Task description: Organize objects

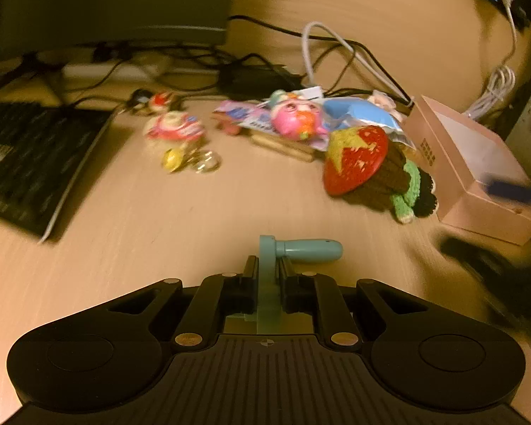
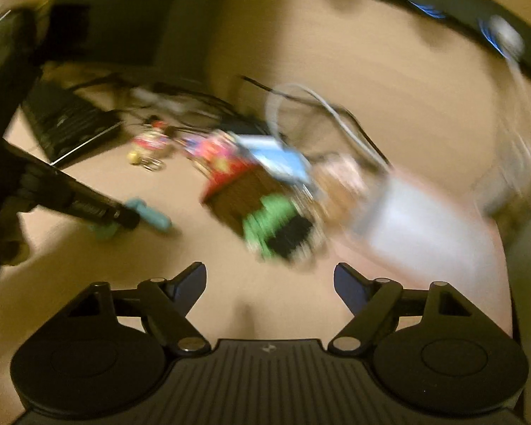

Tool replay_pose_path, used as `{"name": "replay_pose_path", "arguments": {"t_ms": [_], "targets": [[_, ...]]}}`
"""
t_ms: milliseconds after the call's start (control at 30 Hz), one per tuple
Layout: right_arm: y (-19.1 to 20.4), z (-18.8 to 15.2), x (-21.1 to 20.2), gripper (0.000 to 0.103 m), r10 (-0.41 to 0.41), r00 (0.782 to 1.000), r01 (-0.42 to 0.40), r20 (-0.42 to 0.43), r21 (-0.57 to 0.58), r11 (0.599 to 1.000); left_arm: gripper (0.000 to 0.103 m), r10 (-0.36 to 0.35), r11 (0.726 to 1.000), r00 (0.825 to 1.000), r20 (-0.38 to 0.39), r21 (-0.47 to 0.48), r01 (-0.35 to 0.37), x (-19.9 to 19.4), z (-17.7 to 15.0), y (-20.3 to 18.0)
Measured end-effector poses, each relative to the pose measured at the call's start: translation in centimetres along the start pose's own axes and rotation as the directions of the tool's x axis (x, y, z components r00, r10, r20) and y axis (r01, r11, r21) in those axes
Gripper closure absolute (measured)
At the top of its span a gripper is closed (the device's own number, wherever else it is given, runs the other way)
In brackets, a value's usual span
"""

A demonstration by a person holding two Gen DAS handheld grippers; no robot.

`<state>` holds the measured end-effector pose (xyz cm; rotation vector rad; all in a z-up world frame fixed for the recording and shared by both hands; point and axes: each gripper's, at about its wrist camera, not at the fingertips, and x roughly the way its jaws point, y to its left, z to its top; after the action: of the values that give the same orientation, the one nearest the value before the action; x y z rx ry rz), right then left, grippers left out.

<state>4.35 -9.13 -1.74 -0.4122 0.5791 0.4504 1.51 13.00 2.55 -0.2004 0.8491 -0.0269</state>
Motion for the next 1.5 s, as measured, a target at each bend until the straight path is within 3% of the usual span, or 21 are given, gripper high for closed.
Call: {"name": "replay_pose_path", "arguments": {"t_ms": [167, 267, 367, 500, 567, 633, 700, 800, 933, 1033, 1200, 1267, 1367, 1433, 1500], "targets": [[2.3, 3.5, 6.3, 0.029, -0.032, 0.999, 0.026, -0.024, -0.209, 0.978, 0.089, -0.006, 0.999, 0.999, -0.036, -0.051, 0.004, -1.8, -1.7, 1.5], [2.3, 4.6, 9.2, 0.033, 0.001, 0.994, -0.021, -0.112, -0.177, 0.984, 0.089, -0.011, 0.997, 0.999, -0.035, -0.083, 0.008, -2.6, -2.4, 2.3], [2.5, 4.8, 10.1, 0.037, -0.025, 0.99, 0.006, -0.141, -0.138, 0.99, 0.089, -0.016, 0.994, 1.0, -0.024, -0.106, 0.014, -3.7, -2.8, 2.8], [3.3, 5.3, 7.1, 0.042, 0.093, 0.977, -0.098, -0.19, -0.017, 0.995, 0.089, -0.026, 0.993, 1.0, -0.012, -0.115, 0.025, -4.5, -2.9, 3.3], [4.0, 5.4, 5.8, 0.041, 0.156, 0.972, -0.161, -0.177, -0.016, 0.987, 0.089, -0.034, 0.992, 0.999, -0.019, -0.123, 0.031, -4.6, -3.0, 3.6], [5.2, 5.5, 5.0, 0.016, 0.116, 0.985, -0.129, -0.124, -0.098, 0.987, 0.089, -0.036, 0.992, 0.999, -0.019, -0.118, 0.033, -4.7, -2.9, 3.6], [5.7, 5.4, 5.8, 0.012, 0.077, 0.993, -0.091, -0.087, -0.166, 0.982, 0.089, -0.039, 0.993, 0.999, -0.013, -0.113, 0.037, -4.9, -2.9, 3.4], [5.4, 5.4, 8.6, 0.012, 0.136, 0.979, -0.159, -0.154, -0.143, 0.977, 0.089, -0.045, 0.994, 0.999, -0.008, -0.099, 0.044, -5.3, -2.9, 3.3], [5.3, 5.1, 10.1, 0.04, 0.143, 0.971, -0.162, -0.193, -0.086, 0.983, 0.089, -0.055, 0.996, 0.998, -0.024, -0.069, 0.054, -5.5, -3.2, 3.1], [4.9, 4.9, 8.0, 0.042, 0.179, 0.965, -0.188, -0.19, -0.032, 0.982, 0.089, -0.074, 0.997, 0.996, -0.051, -0.033, 0.072, -5.6, -3.5, 2.7], [2.4, 3.3, 0.8, 0.044, 0.214, 0.963, -0.209, -0.164, 0.047, 0.977, 0.089, -0.14, 0.99, 0.988, -0.058, 0.019, 0.141, -6.4, -3.2, 0.9], [0.9, 2.3, -2.1, 0.044, 0.199, 0.968, -0.186, -0.152, 0.098, 0.978, 0.089, -0.17, 0.984, 0.984, -0.049, 0.043, 0.172, -6.5, -2.2, -0.4], [-2.0, 0.4, -6.0, 0.053, 0.133, 0.982, -0.107, -0.133, 0.185, 0.977, 0.089, -0.211, 0.973, 0.977, -0.024, 0.091, 0.213, -6.3, 0.4, -2.9], [-3.5, -0.7, -8.0, 0.072, 0.074, 0.99, -0.044, -0.122, 0.23, 0.972, 0.089, -0.255, 0.96, 0.967, 0.004, 0.123, 0.253, -6.1, 2.6, -5.0], [-5.3, -1.6, -9.8, 0.079, 0.028, 0.994, 0.005, -0.109, 0.29, 0.957, 0.089, -0.301, 0.942, 0.953, 0.027, 0.163, 0.293, -5.8, 4.9, -7.4]]}}
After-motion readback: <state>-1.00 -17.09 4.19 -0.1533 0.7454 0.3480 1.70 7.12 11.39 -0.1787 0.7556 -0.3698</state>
